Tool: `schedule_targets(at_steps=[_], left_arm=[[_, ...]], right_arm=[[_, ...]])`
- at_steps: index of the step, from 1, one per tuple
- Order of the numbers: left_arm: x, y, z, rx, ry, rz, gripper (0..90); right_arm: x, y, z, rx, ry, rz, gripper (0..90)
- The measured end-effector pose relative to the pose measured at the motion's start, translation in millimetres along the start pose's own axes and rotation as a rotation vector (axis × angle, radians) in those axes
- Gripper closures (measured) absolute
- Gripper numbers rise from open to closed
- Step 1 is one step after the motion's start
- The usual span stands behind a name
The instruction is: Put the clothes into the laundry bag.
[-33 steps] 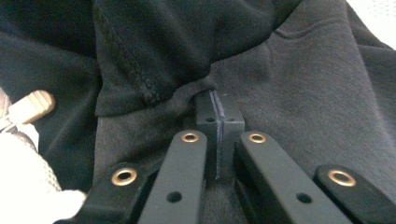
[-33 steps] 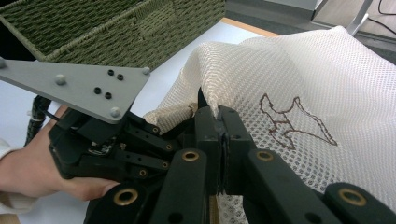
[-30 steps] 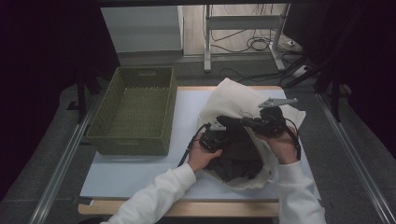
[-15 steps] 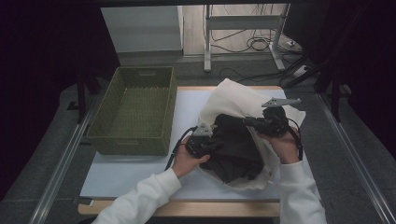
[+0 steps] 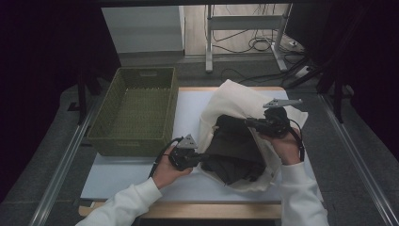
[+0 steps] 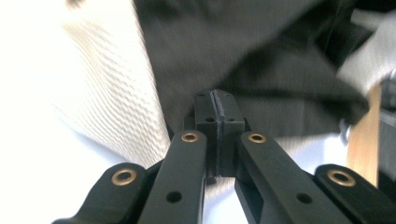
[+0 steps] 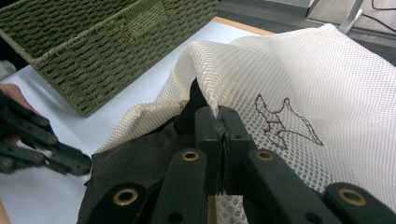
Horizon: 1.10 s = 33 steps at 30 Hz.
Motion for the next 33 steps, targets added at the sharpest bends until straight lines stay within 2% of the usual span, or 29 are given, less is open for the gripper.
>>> schedule_targets(at_steps=[2, 4, 9, 11, 14, 17, 19, 20, 23, 33], left_arm=[[-1.6, 7.6, 0.7, 0.004, 0.015, 0.030, 90.0], [-0.8, 15.5, 2.4, 0.017, 0.017, 0.035, 90.0], [2.0, 36.3, 8.4, 0.042, 0.000, 0.049, 90.0], [3.4, 42.8, 8.2, 0.058, 0.010, 0.054, 90.0], [8.1, 48.5, 6.2, 0.099, 0.063, 0.070, 90.0], [12.2, 53.2, 7.5, 0.111, 0.075, 0.083, 90.0], [14.1, 55.3, 9.2, 0.108, 0.068, 0.084, 90.0], [15.5, 57.0, 9.3, 0.107, 0.050, 0.075, 90.0], [18.3, 58.9, 10.9, 0.113, 0.051, 0.081, 90.0], [34.4, 73.3, 14.1, 0.169, 0.021, 0.080, 90.0]], right_arm=[[0.0, 0.4, 0.4, 0.002, 0.000, 0.000, 88.2], [0.1, 0.4, 0.8, 0.003, -0.004, 0.002, 88.2], [0.5, 0.2, 3.3, 0.007, -0.015, 0.005, 88.2], [0.7, -0.1, 4.1, 0.011, -0.013, 0.006, 88.2], [0.8, -0.4, 3.8, 0.013, -0.012, 0.004, 88.2], [1.1, -1.2, 4.1, 0.015, -0.011, 0.003, 88.2], [1.4, -1.6, 4.9, 0.019, -0.010, 0.000, 88.3], [1.5, -1.8, 5.1, 0.023, -0.009, 0.000, 88.3], [1.8, -1.9, 5.6, 0.037, -0.011, 0.000, 88.3], [2.0, 1.5, 10.6, 0.050, -0.023, 0.012, 88.3]])
Point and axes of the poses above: each handheld gripper's, and its own axes: y roughly forward along the jaws, x roughly out of its top, z roughly to its left, the point moved 3 cm from there along y, roughly forward along the jaws, and after that the axes turned 2 degrees about y, right-handed, at the moved point
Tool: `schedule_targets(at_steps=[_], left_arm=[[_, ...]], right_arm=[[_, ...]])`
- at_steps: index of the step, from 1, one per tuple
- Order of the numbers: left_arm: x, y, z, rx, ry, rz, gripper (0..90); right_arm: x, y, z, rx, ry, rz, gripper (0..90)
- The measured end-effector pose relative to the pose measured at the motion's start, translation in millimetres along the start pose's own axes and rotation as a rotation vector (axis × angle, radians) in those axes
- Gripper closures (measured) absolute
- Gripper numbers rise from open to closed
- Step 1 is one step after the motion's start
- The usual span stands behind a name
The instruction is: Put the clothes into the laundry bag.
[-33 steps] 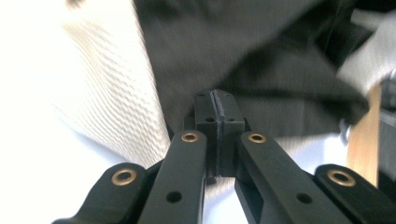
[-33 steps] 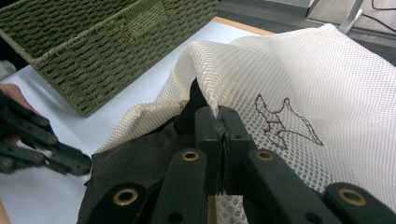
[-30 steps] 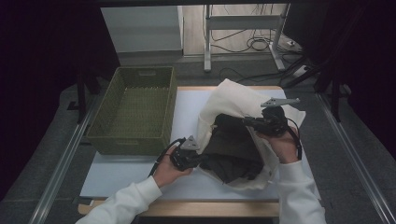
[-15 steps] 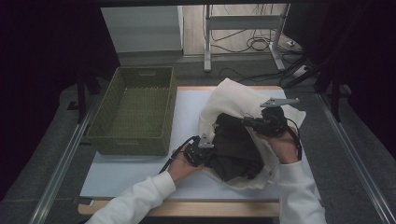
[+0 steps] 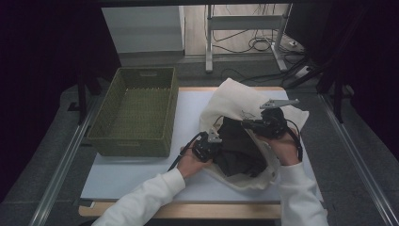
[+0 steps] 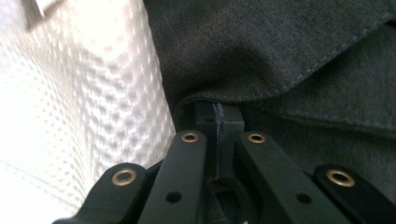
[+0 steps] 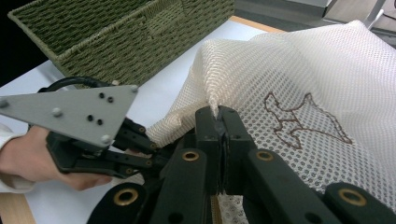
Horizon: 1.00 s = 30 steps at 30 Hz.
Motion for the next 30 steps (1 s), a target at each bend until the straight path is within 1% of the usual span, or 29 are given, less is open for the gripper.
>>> schedule_targets(at_steps=[2, 4, 6, 8, 10, 11, 12, 13, 14, 15, 16, 18, 19, 20, 24, 27, 30], left_arm=[[3.4, 3.2, 1.7, 0.007, -0.008, 0.000, 90.0], [5.5, 5.3, 3.7, 0.003, -0.022, -0.004, 90.0], [5.6, 3.3, 5.2, -0.007, -0.031, -0.008, 90.0], [4.6, -2.5, 5.6, -0.025, -0.043, -0.027, 90.0], [3.2, -10.4, 4.7, -0.062, -0.056, -0.040, 90.0], [2.5, -14.0, 3.1, -0.080, -0.063, -0.056, 90.0], [1.5, -18.5, 1.3, -0.101, -0.058, -0.063, 90.0], [0.4, -23.7, -1.2, -0.115, -0.043, -0.070, 90.0], [-0.1, -26.7, -3.2, -0.123, -0.039, -0.078, 90.0], [-0.8, -30.9, -5.3, -0.143, -0.034, -0.086, 90.0], [-1.4, -35.5, -7.8, -0.174, -0.037, -0.100, 90.0], [-1.6, -41.2, -11.5, -0.206, -0.042, -0.115, 90.0], [-1.4, -43.9, -14.1, -0.228, -0.054, -0.127, 90.0], [-1.4, -46.8, -16.0, -0.250, -0.050, -0.128, 90.0], [1.0, -52.7, -27.4, -0.310, -0.035, -0.136, 90.0], [3.1, -53.0, -35.2, -0.339, -0.021, -0.137, 90.0], [5.5, -51.6, -45.7, -0.368, 0.008, -0.132, 90.0]], right_arm=[[0.1, 0.3, 0.6, 0.001, -0.002, -0.001, 88.3], [0.5, -0.4, 1.0, 0.000, -0.006, -0.003, 88.3], [0.5, -1.5, 0.4, -0.001, -0.003, -0.005, 88.3], [0.0, -2.6, -1.3, -0.003, 0.000, -0.009, 88.2], [-0.3, -3.6, -2.7, -0.006, 0.005, -0.013, 88.2], [-0.5, -4.0, -3.4, -0.006, 0.008, -0.015, 88.2], [-0.7, -4.6, -4.2, -0.007, 0.008, -0.015, 88.2], [-0.7, -5.0, -4.7, -0.008, 0.011, -0.015, 88.2], [-0.8, -5.1, -5.3, -0.010, 0.011, -0.017, 88.2], [-0.9, -5.1, -5.6, -0.011, 0.012, -0.018, 88.2], [-0.9, -5.1, -5.9, -0.012, 0.013, -0.019, 88.2], [-1.1, -4.7, -6.8, -0.013, 0.019, -0.018, 88.2], [-1.3, -4.4, -7.2, -0.013, 0.022, -0.018, 88.2], [-1.7, -3.8, -7.8, -0.017, 0.023, -0.019, 88.2], [-2.5, -3.4, -10.4, -0.019, 0.030, -0.018, 88.1], [-3.1, -3.9, -12.7, -0.023, 0.037, -0.022, 88.1], [-3.4, -4.6, -13.4, -0.025, 0.040, -0.022, 88.1]])
Point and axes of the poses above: each handheld gripper's, and its own axes: y roughly forward along the jaws, x roughly out of its top, z roughly to its left, the point moved 3 cm from there along y, roughly forward along the jaws, and after that the axes turned 2 degrees about y, right-handed, at the moved point
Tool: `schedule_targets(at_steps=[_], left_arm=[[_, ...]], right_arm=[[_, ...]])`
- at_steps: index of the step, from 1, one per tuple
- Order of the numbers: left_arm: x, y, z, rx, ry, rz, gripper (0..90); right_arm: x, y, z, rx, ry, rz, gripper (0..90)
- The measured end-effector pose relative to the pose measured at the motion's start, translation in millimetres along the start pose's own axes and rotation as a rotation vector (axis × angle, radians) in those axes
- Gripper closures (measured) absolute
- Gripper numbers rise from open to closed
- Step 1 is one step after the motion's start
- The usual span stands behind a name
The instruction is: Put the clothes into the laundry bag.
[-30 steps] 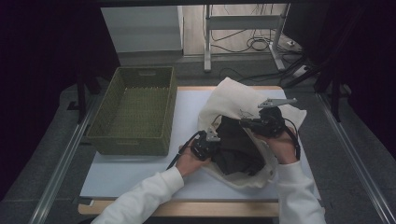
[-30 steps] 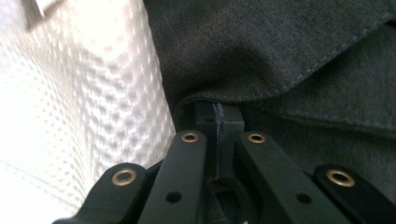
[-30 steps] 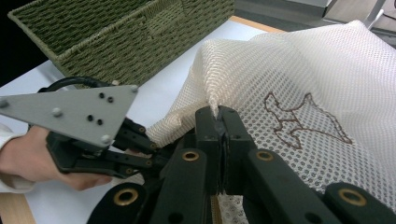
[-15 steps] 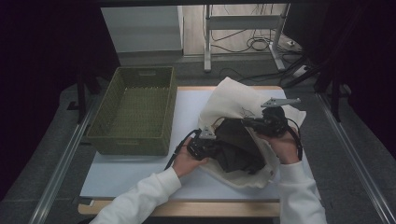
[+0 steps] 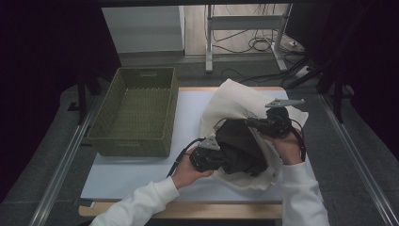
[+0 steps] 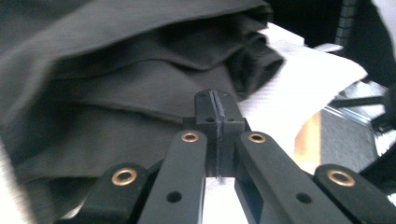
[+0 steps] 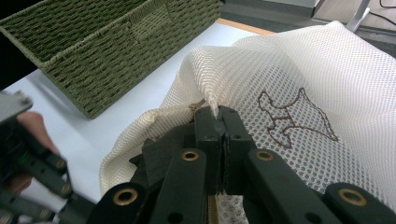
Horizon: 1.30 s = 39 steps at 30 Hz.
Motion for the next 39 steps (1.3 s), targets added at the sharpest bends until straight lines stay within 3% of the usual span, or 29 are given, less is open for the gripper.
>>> schedule_targets(at_steps=[4, 9, 11, 13, 17, 39], left_arm=[[1.2, 14.9, -11.3, -0.027, 0.021, 0.026, 90.0], [-1.8, 36.2, -12.3, -0.044, 0.026, 0.092, 90.0], [-3.6, 44.6, -9.9, -0.001, 0.057, 0.137, 90.0], [-5.1, 53.9, -6.4, 0.040, 0.047, 0.154, 90.0], [-4.7, 62.5, -1.7, 0.087, 0.032, 0.140, 90.0], [14.8, 85.2, 28.3, 0.213, 0.049, 0.151, 90.0]], right_arm=[[0.1, 0.2, 0.7, -0.001, -0.005, 0.001, 88.1], [0.2, 0.0, 1.7, -0.003, -0.005, 0.002, 88.1], [0.3, -0.2, 2.0, -0.003, -0.007, 0.003, 88.1], [0.3, -0.3, 2.1, -0.003, -0.010, 0.002, 88.1], [0.4, -1.4, 2.5, -0.001, -0.013, 0.004, 88.1], [2.8, -3.0, 10.8, 0.019, -0.037, 0.008, 88.2]])
Point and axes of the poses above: each handheld gripper's, and its own axes: y roughly forward along the jaws, x roughly out of its top, z roughly to its left, the point moved 3 cm from there along y, roughly forward along the jaws, and after that the axes turned 2 degrees about y, right-handed, at the moved point
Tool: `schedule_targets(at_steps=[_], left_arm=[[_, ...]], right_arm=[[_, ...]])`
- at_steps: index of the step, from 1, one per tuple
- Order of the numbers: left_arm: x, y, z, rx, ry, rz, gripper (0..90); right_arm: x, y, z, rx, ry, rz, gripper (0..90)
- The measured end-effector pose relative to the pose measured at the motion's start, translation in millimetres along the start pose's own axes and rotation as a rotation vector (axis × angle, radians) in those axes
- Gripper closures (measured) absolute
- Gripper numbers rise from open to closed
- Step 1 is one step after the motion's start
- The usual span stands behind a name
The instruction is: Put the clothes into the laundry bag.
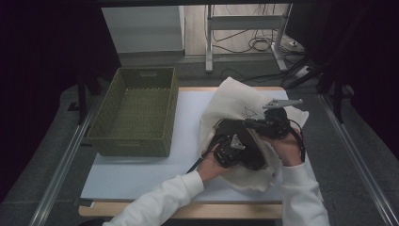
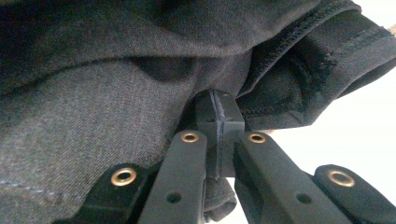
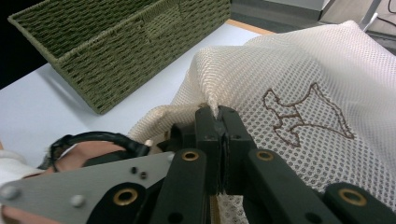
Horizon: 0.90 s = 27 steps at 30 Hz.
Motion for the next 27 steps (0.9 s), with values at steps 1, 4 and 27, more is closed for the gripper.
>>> schedule_targets(at_steps=[1, 4, 27], left_arm=[[2.0, 1.8, 2.0, 0.007, 0.003, -0.003, 90.0], [6.6, 6.5, 5.4, 0.023, 0.004, -0.001, 90.0], [24.5, 21.6, 17.4, 0.035, -0.032, -0.023, 90.0]], right_arm=[[0.0, 0.0, 0.2, 0.001, 0.000, 0.000, 88.2], [0.3, -0.5, 0.7, 0.004, -0.001, -0.003, 88.2], [2.4, -7.2, -1.2, 0.012, 0.008, -0.029, 88.2]])
Point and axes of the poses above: each handheld gripper's, and its own axes: y roughly forward along the jaws, x roughly out of its top, z roughly to its left, the point moved 3 cm from there along y, roughly forward along the jaws, and after that the axes turned 2 degrees about y, right-handed, at the moved point
